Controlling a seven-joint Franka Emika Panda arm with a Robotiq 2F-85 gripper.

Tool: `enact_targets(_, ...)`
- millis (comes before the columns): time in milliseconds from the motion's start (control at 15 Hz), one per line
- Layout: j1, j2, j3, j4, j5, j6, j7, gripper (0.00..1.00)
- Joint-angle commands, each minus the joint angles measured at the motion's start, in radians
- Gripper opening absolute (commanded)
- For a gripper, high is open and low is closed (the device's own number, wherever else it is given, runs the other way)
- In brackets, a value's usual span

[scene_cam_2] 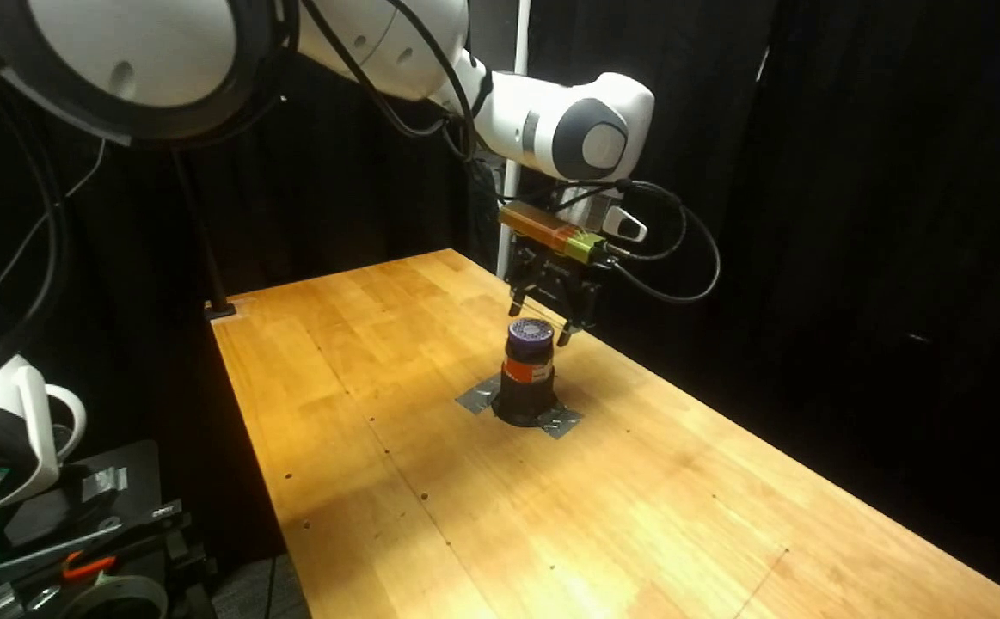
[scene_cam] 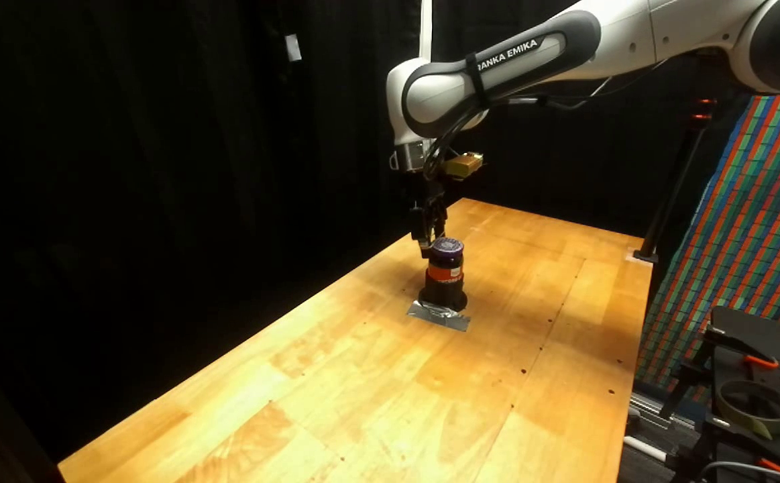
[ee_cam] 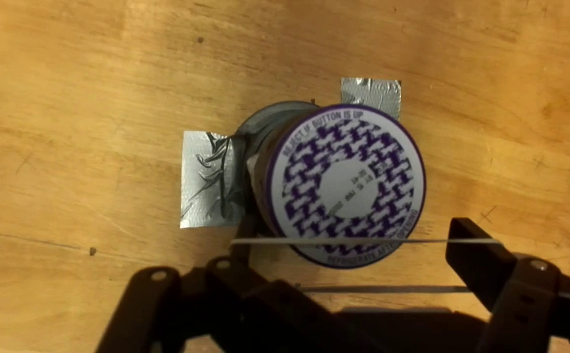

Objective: Put the rubber band around jar.

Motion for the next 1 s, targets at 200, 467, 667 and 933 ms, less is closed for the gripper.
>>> enact_targets(200,0.020,0.118,0.000,0.197,-0.037,-0.173,0.042,1.00)
enact_targets(467,0.034,0.126,-0.009,0.206,-0.061,-0.212,0.067,1.00)
enact_targets(667,0.050,0.097,-0.025,0.145,-0.075,-0.178,0.098,1.00)
enact_targets(933,0.066,0.105,-0.031,0.141,-0.086,-0.160,0.136,1.00)
